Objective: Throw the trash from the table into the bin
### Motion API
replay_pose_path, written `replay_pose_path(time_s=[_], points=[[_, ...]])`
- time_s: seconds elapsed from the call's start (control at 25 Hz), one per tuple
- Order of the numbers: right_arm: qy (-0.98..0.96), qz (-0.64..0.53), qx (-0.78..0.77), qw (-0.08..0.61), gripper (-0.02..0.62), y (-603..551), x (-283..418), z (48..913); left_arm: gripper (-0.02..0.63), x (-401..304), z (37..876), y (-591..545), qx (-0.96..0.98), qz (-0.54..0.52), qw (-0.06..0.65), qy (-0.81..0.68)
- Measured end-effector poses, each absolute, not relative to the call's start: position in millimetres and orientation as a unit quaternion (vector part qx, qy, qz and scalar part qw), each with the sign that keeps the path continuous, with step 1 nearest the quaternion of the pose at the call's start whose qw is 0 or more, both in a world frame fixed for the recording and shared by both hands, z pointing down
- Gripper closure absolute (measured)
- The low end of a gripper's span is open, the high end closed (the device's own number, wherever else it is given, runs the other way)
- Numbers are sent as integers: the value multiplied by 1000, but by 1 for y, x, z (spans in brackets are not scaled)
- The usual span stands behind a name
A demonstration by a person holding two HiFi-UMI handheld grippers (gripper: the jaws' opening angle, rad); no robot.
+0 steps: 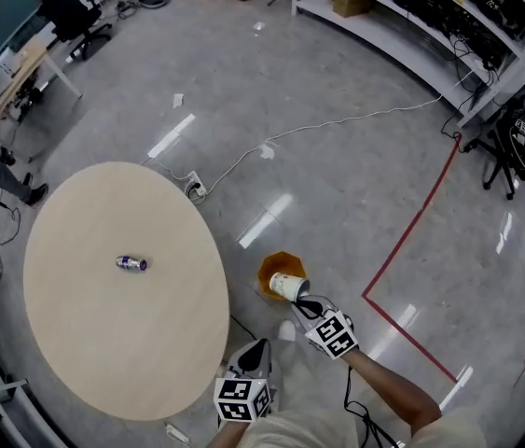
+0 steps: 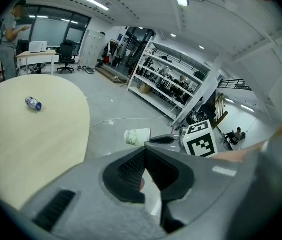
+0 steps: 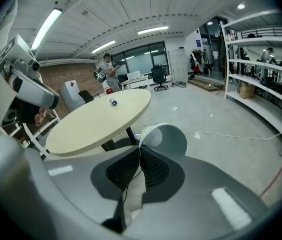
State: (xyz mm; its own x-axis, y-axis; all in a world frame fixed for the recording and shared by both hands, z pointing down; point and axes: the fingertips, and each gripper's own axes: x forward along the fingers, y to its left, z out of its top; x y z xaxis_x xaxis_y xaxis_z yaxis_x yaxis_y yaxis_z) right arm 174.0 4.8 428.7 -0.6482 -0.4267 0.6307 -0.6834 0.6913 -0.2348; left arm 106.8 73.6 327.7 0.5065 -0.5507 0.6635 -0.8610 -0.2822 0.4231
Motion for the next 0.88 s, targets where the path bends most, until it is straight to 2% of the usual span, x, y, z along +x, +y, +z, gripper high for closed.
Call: replay_pose_path(time_s=[0.44,0.88], points=[[-874,248,281,309,577,-29,173,544,602,130,443,33,743,209,428,-470],[-860,239,218,393,577,-16,164,671,602,117,568,44,703,235,469,-480]])
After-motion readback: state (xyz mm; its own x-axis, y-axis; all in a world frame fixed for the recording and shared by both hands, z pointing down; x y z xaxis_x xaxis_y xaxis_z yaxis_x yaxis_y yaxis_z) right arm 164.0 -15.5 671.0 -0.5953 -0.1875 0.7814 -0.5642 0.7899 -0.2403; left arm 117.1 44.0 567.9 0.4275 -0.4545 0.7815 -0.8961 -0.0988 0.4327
